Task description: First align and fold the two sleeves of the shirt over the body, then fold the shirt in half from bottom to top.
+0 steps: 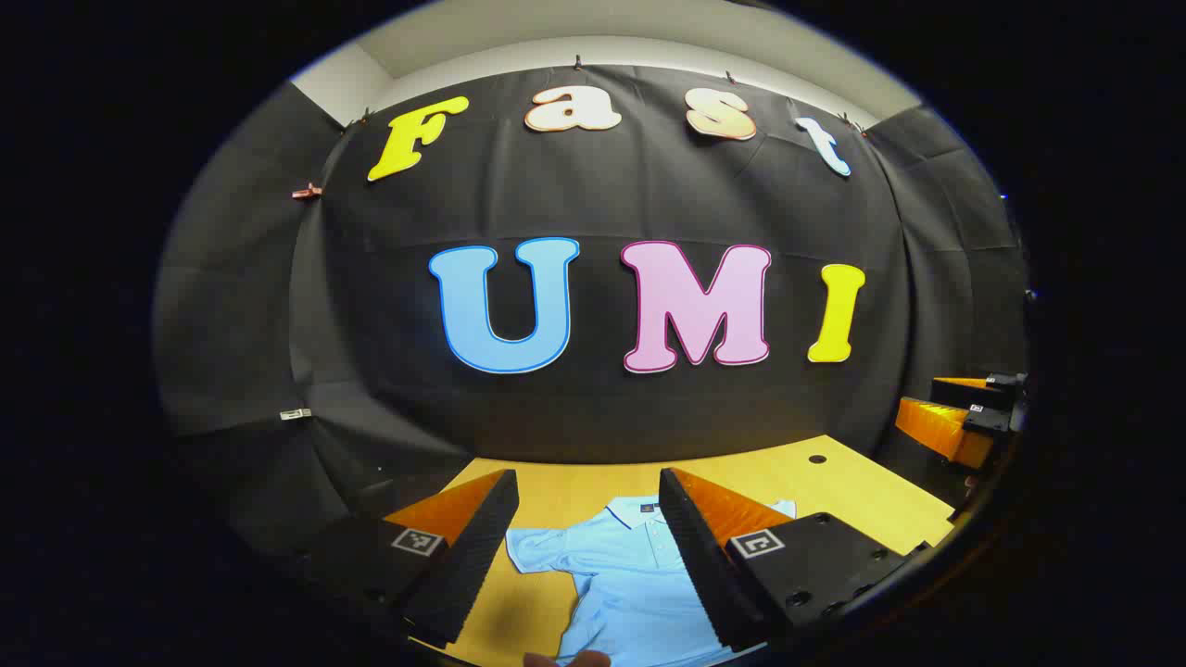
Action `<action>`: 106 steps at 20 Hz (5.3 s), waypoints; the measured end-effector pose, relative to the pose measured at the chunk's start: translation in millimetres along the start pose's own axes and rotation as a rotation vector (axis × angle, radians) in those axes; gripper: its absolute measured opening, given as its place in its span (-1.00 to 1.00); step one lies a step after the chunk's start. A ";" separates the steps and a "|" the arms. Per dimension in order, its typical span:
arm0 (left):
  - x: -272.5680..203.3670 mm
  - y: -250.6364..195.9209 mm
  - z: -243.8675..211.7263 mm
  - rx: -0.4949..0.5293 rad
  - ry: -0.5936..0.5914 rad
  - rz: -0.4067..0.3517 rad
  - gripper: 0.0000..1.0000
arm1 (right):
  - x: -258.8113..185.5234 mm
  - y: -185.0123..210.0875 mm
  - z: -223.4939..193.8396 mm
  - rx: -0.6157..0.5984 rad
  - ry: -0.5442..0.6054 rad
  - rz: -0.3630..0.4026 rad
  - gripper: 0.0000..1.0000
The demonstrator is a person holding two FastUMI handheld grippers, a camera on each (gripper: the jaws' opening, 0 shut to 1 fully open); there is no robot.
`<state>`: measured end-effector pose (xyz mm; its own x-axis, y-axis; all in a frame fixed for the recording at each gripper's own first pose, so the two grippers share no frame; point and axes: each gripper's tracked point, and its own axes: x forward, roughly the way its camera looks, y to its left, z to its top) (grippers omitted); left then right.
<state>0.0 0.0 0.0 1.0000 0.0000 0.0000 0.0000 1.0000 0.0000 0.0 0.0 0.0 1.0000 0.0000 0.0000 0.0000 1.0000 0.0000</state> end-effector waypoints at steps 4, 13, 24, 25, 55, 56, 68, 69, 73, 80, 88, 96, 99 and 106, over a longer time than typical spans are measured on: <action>3.1 2.5 -3.8 0.006 0.011 -0.014 0.94 | -1.1 6.1 1.5 -0.018 -0.005 -0.006 0.92; 4.5 -2.7 -7.8 0.024 0.017 -0.048 0.94 | -0.6 7.8 -1.6 -0.023 0.010 -0.021 0.92; 6.0 -1.9 -15.8 0.004 0.036 -0.050 0.94 | 54.3 3.4 -66.7 -0.019 0.229 -0.016 0.93; 7.1 -1.3 -14.7 -0.003 0.037 -0.047 0.94 | 67.0 -0.6 -83.5 -0.024 0.282 -0.013 0.94; 20.3 39.1 -64.2 -0.005 0.179 0.117 0.94 | 205.7 -63.9 -398.5 0.124 0.949 -0.145 -0.27; 20.9 40.8 -64.0 -0.002 0.179 0.118 0.94 | 204.3 -62.1 -398.1 0.126 0.953 -0.154 -0.49; 15.6 50.5 -68.0 -0.005 0.179 0.121 0.94 | 211.9 -39.2 -356.0 0.095 0.811 -0.069 -0.90; 15.0 51.0 -68.0 -0.008 0.179 0.121 0.94 | 213.9 -32.5 -349.1 0.095 0.793 -0.053 -0.90; 9.8 56.2 -68.9 -0.016 0.176 0.128 0.94 | 218.6 8.5 -327.1 0.087 0.749 0.038 -0.90; -6.9 71.5 -72.7 -0.028 0.178 0.174 0.94 | 216.5 107.6 -317.9 0.031 0.741 0.248 -0.91; -31.4 95.1 -79.8 -0.047 0.196 0.264 0.94 | 186.1 184.7 -358.3 -0.078 0.854 0.454 -0.90; -34.6 102.1 -85.6 -0.065 0.202 0.301 0.94 | 176.4 191.9 -382.5 -0.066 0.947 0.475 -0.90; -32.8 99.7 -86.0 -0.067 0.199 0.295 0.94 | 176.1 193.1 -383.0 -0.020 0.970 0.486 -0.70; -21.2 90.7 -87.4 -0.059 0.204 0.270 0.94 | 172.5 198.7 -374.3 -0.011 0.942 0.503 0.28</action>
<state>-21.2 90.7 -87.4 0.9434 0.2586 -0.2075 -0.2705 0.9622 -0.0307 172.5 198.7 -374.3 0.4825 0.4078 -0.7752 -0.4170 0.8852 0.2061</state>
